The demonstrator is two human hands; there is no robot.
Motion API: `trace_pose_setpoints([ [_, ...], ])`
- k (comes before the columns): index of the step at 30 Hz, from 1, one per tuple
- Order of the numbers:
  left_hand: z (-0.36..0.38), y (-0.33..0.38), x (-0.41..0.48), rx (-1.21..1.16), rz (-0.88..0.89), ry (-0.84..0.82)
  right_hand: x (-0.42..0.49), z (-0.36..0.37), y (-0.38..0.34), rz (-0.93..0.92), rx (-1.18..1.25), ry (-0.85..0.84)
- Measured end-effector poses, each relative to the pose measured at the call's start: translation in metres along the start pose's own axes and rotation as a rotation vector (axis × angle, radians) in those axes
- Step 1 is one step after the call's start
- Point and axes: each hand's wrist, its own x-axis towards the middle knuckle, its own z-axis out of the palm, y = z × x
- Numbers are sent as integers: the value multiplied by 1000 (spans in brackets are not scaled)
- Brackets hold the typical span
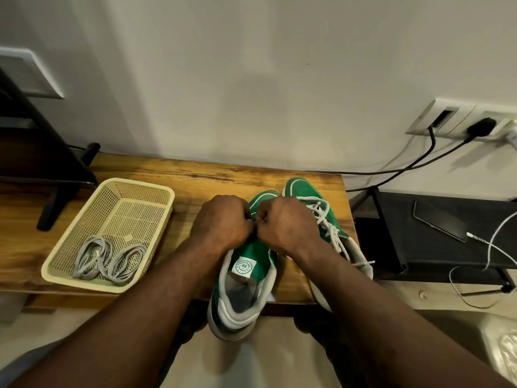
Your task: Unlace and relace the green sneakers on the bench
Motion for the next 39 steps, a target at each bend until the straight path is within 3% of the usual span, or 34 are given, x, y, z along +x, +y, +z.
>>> trace_pose_setpoints([
  [14, 0, -26, 8, -535, -160, -83, 1, 27, -4, 49, 44, 210],
  [26, 0, -29, 11, -586, -177, -82, 2, 31, -6, -63, 54, 225],
  [39, 1, -29, 13, -560, -165, -138, 0, 46, -11, 3, -45, 230],
])
